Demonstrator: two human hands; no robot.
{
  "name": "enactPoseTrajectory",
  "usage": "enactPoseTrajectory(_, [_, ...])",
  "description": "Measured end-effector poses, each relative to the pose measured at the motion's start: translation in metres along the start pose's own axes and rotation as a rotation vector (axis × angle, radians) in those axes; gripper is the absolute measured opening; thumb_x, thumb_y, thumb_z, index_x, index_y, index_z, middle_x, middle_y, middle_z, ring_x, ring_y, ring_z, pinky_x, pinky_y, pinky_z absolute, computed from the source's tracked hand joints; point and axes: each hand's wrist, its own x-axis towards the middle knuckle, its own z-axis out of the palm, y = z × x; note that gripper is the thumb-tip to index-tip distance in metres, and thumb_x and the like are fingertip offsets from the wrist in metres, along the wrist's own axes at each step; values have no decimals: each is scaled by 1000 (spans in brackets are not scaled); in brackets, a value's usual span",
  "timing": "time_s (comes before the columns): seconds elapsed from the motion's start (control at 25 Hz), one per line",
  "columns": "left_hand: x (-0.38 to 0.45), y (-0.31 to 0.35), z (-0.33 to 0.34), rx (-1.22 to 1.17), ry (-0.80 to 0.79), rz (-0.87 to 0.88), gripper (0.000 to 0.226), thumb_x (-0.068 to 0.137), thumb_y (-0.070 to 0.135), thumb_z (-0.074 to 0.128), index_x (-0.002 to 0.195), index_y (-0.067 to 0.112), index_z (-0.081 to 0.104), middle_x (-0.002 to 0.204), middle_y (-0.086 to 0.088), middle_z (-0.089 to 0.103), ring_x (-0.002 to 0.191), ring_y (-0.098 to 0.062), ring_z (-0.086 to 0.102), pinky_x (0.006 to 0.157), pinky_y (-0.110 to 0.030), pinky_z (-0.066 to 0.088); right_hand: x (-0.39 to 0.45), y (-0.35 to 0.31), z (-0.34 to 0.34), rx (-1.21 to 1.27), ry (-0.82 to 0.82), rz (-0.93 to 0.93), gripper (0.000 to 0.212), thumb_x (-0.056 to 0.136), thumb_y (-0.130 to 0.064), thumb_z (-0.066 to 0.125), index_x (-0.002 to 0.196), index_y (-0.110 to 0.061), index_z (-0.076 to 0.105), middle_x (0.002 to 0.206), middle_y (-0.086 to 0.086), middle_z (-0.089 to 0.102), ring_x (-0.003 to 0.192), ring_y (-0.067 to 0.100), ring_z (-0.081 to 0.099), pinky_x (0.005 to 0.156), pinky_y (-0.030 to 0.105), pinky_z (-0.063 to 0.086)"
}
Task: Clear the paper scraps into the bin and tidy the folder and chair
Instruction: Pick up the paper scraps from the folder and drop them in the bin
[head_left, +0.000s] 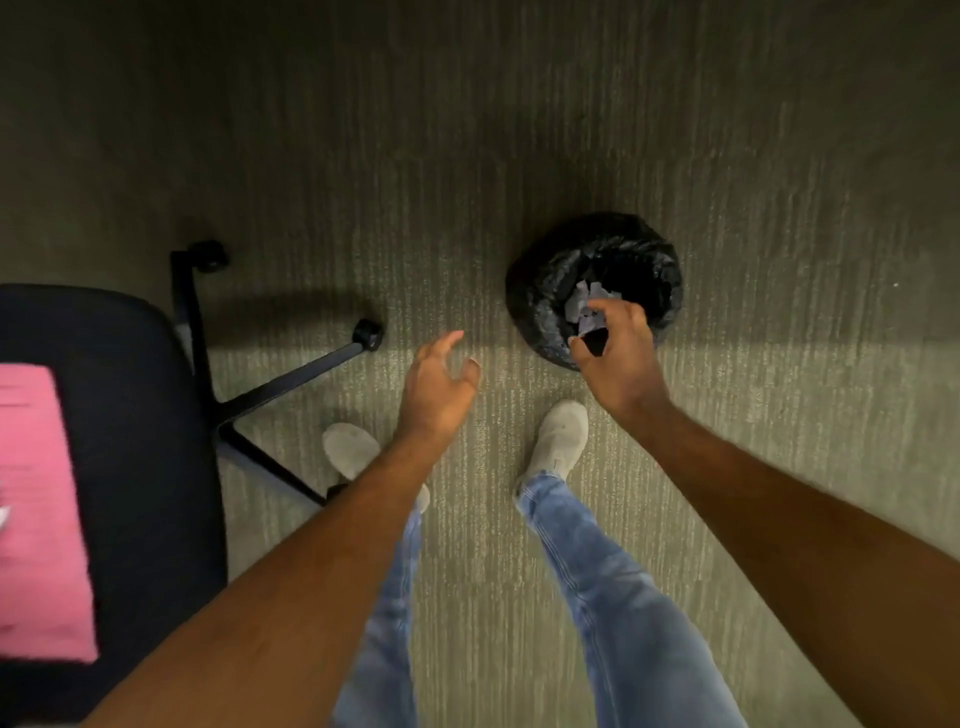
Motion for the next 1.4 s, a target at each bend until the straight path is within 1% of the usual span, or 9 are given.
enactPoseTrajectory(0.08, [-17,-13,-38,28,59,46,50,101,30,58,150,27,47,157,-4,44,142,-22,45,112,-34,37,-13,-36,7,-111,-45,-114,56,97,-27,70,147,-17,49,150,10,44,139,30,46,111,43,45])
enactPoseTrajectory(0.2, [-39,-41,-97,126,138,133,55,100,26,59,153,21,45,162,-3,38,150,-21,35,122,-39,30,-26,-98,28,-222,-134,-243,59,98,-29,69,151,-17,45,156,9,41,145,28,39,117,45,41])
enactPoseTrajectory(0.44, [-88,-115,-207,237,400,160,60,89,24,67,146,15,52,159,-7,43,147,-27,40,123,-53,25,-56,-236,101,-299,-257,-469,64,97,-32,70,153,-23,42,160,3,37,147,25,38,115,42,42])
enactPoseTrajectory(0.52, [-103,-149,-241,224,497,114,62,88,25,67,146,17,50,161,-5,40,148,-26,36,123,-56,24,-69,-287,131,-341,-285,-562,65,95,-31,72,153,-21,42,159,4,39,147,25,38,118,38,38])
enactPoseTrajectory(0.68, [-139,-299,-331,110,711,-222,66,86,27,69,147,16,44,161,-8,36,148,-31,32,120,-61,25,-143,-425,284,-419,-485,-828,69,91,-27,77,152,-16,45,156,8,42,145,26,41,122,36,34])
enactPoseTrajectory(0.92, [-137,-343,-349,11,734,-404,102,80,46,79,159,25,18,170,-8,12,157,-33,9,125,-60,16,-160,-456,325,-486,-548,-900,88,82,-33,84,154,-29,33,160,-2,32,142,23,38,106,48,52])
enactPoseTrajectory(1.04, [-125,-338,-360,32,699,-405,121,71,58,84,160,27,7,170,-9,5,157,-36,5,122,-61,24,-153,-470,330,-590,-525,-966,107,75,-44,89,159,-30,25,168,0,22,150,26,31,108,50,51])
enactPoseTrajectory(1.16, [-111,-341,-373,88,670,-409,135,62,66,87,160,28,2,170,-12,6,155,-40,15,117,-60,34,-157,-485,344,-812,-562,-1103,124,69,-56,90,164,-26,17,173,7,13,155,35,25,106,52,51])
enactPoseTrajectory(1.4, [-95,-360,-396,181,620,-346,133,62,78,78,161,31,5,164,-11,22,138,-35,41,96,-46,52,-174,-511,392,-1104,-588,-1222,127,72,-69,81,165,-29,5,172,9,11,144,37,36,93,53,57])
